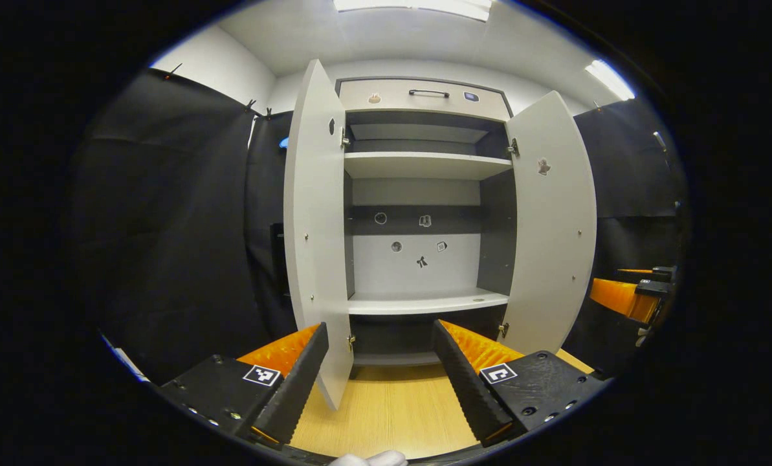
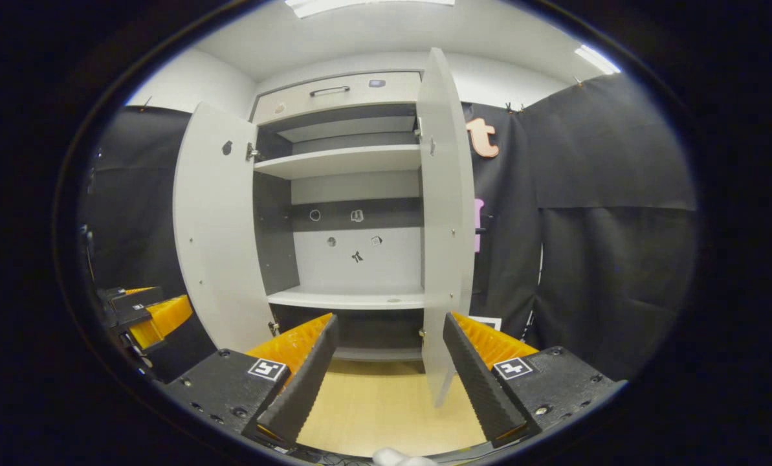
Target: Open the right door of the double-door shoe cabinet with the right hand, and open the left door with the left hand.
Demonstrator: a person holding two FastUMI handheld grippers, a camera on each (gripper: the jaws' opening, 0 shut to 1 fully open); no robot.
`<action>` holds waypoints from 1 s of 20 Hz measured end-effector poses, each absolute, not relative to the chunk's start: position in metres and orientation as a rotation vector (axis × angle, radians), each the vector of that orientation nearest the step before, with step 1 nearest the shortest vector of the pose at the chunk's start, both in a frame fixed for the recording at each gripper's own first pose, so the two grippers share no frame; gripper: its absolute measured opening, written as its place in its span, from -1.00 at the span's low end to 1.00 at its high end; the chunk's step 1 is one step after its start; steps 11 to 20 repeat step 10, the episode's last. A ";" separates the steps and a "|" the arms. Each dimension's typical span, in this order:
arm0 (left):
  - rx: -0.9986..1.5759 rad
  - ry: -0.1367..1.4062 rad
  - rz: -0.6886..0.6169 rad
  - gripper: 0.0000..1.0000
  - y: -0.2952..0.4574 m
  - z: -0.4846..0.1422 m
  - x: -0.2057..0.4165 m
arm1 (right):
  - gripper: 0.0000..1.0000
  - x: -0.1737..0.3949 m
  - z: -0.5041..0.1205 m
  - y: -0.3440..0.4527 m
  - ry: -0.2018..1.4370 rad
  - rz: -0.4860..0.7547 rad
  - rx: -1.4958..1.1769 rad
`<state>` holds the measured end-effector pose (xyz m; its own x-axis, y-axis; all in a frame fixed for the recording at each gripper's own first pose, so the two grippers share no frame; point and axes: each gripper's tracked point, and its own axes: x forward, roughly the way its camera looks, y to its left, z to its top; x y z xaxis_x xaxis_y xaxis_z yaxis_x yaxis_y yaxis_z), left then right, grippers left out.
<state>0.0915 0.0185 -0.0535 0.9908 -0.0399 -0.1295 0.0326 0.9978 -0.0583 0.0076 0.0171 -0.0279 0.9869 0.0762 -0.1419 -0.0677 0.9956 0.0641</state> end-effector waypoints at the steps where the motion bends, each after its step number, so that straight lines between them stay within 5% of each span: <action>1: -0.054 0.131 -0.033 0.92 0.019 -0.054 0.093 | 1.00 0.008 -0.028 0.019 0.146 0.077 0.058; 20: -0.027 0.092 -0.031 0.92 0.024 -0.040 0.099 | 1.00 0.015 -0.020 0.029 0.122 0.086 0.054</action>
